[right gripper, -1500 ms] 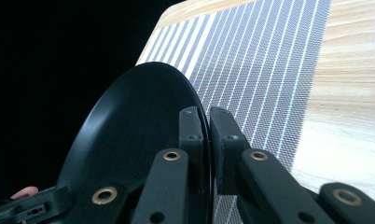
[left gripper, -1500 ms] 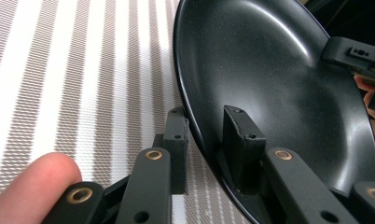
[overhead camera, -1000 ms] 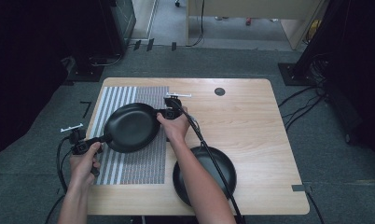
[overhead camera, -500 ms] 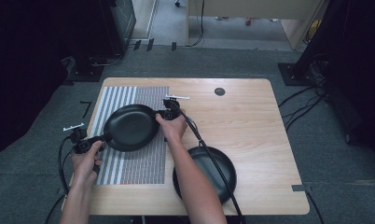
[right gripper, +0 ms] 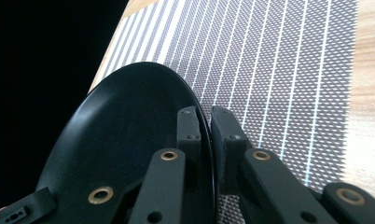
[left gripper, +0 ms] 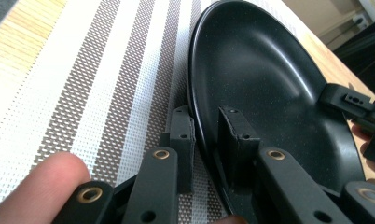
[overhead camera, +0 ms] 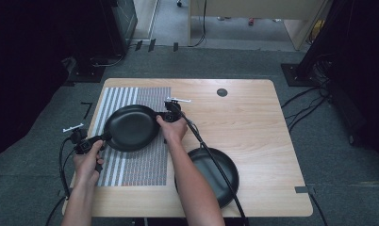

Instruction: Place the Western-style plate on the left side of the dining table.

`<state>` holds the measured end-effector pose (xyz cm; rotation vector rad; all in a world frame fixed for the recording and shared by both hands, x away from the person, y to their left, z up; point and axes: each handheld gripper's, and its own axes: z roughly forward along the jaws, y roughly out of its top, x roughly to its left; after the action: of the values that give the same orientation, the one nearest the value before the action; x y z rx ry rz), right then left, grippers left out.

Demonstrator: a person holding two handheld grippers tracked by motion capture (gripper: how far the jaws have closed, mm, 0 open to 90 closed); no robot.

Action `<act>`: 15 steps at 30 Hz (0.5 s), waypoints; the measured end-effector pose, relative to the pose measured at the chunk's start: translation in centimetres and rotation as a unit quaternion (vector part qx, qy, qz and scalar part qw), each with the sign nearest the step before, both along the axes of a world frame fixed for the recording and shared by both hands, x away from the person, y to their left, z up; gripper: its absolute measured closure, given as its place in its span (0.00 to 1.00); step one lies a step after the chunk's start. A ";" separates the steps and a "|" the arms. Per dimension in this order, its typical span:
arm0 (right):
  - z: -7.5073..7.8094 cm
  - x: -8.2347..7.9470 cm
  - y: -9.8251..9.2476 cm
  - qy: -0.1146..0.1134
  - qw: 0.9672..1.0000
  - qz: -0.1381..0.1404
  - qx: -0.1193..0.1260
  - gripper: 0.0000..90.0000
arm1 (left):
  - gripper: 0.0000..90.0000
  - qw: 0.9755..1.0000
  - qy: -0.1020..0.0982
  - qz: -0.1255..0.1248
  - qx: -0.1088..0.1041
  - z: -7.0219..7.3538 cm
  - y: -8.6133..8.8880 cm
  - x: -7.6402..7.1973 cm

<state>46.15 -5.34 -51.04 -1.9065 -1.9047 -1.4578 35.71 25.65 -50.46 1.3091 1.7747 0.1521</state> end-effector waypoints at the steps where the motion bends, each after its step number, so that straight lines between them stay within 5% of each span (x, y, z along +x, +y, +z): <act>1: 0.0 0.0 0.1 0.001 1.000 -0.001 0.001 0.92 | 0.85 1.000 -0.001 0.002 0.000 0.0 0.0 0.0; 11: -0.6 0.1 0.3 -0.004 1.000 -0.006 -0.020 0.91 | 0.85 1.000 0.002 0.003 -0.004 -0.6 -0.1 0.5; 15: -0.5 0.0 0.5 -0.016 0.999 -0.001 -0.035 0.90 | 0.75 1.000 -0.008 -0.009 0.002 -0.8 -0.3 0.6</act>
<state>46.16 -4.86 -51.59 -1.9264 -1.9927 -1.4494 36.26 25.32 -51.25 1.3223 1.7491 0.1558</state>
